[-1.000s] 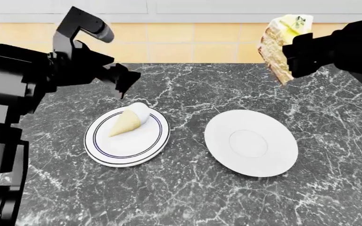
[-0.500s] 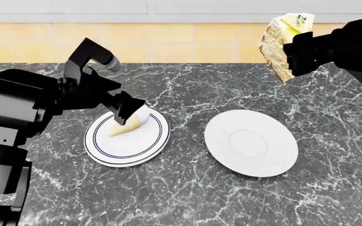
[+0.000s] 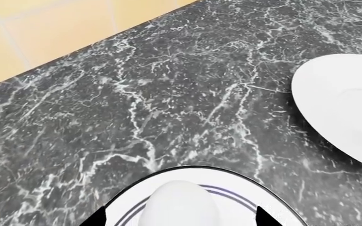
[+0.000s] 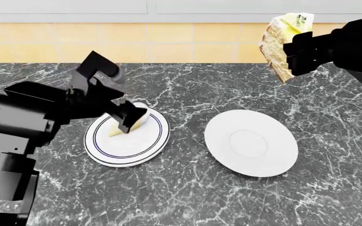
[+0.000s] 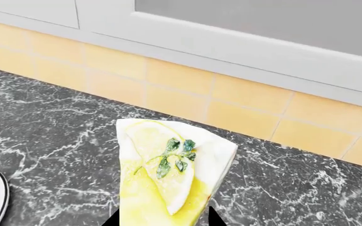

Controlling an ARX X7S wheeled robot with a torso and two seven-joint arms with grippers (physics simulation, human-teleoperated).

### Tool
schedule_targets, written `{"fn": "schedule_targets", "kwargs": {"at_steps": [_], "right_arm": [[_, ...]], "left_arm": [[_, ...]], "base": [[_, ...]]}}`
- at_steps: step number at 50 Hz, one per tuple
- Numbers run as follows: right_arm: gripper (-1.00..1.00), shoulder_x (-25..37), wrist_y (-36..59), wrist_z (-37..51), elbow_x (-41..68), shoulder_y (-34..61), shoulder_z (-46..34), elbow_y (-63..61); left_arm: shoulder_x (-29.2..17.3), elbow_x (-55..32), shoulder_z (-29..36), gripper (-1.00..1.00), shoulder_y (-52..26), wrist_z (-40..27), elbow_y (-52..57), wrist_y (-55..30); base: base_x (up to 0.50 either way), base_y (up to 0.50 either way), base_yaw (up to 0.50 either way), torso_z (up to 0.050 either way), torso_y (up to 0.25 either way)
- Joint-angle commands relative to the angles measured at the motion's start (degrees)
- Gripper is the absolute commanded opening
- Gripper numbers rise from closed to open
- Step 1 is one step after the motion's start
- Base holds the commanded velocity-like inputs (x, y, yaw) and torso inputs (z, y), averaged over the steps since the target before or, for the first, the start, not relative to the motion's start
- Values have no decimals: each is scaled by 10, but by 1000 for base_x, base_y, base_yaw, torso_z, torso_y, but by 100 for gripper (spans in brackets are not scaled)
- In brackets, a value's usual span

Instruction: Move the dessert items from the plate to the tray.

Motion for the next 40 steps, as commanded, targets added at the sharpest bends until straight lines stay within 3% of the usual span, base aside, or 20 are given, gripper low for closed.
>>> {"fn": "schedule_targets", "kwargs": {"at_steps": [1, 40], "right_arm": [[-100, -1, -5, -5, -8, 1, -2, 1], [-100, 2, -19, -9, -13, -5, -6, 4]], "left_arm": [[5, 6, 6, 100, 14, -10, -20, 27], [19, 9, 17, 100, 34, -24, -59, 81]], "base": [[0, 0, 0, 0, 0], [0, 0, 0, 0, 0]]}}
